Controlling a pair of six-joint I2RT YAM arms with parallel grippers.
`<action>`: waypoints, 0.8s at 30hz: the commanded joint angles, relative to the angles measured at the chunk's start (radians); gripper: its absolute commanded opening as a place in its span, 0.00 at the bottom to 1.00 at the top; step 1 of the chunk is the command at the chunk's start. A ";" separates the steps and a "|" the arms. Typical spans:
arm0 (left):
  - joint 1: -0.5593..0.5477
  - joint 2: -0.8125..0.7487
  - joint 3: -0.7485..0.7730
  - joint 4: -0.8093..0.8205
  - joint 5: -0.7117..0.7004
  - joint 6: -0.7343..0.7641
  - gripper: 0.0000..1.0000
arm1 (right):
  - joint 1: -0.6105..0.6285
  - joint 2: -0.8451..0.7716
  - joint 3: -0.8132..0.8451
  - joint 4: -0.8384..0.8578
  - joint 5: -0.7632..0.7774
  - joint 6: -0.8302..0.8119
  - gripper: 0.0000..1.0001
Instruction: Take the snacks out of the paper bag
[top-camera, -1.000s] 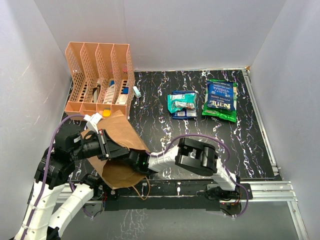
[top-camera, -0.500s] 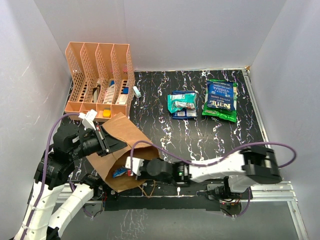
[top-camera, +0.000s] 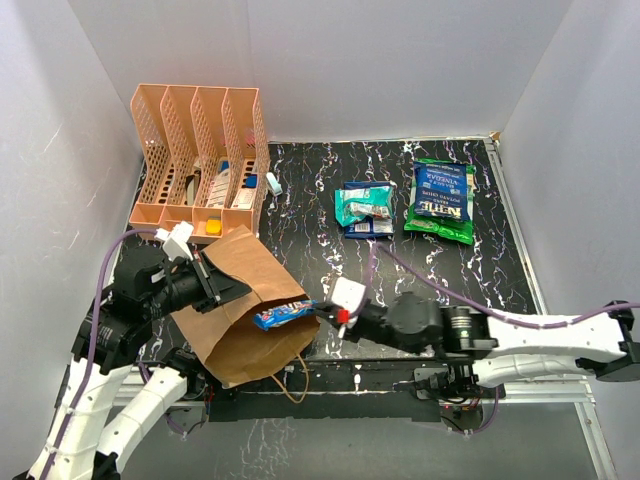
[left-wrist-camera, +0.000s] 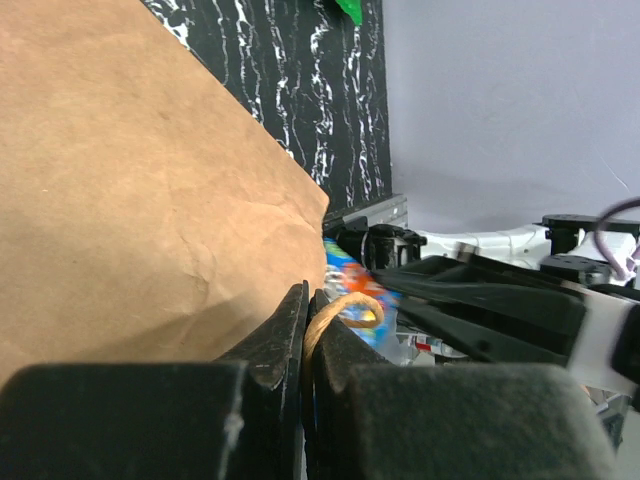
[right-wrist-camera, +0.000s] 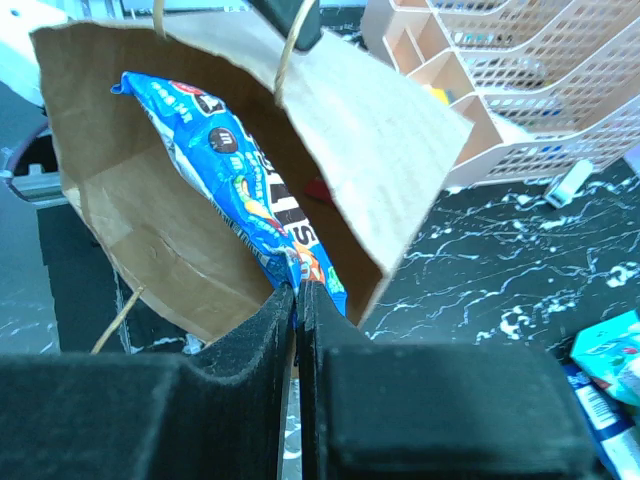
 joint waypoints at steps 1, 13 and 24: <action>0.000 0.031 0.024 -0.086 -0.055 0.026 0.00 | -0.001 -0.085 0.142 -0.063 -0.045 -0.125 0.07; 0.001 0.027 0.013 -0.130 -0.074 0.006 0.00 | -0.344 0.261 0.343 0.237 0.329 -0.273 0.07; 0.001 0.057 0.028 -0.123 -0.055 0.042 0.00 | -0.864 0.582 0.441 0.035 0.116 -0.027 0.07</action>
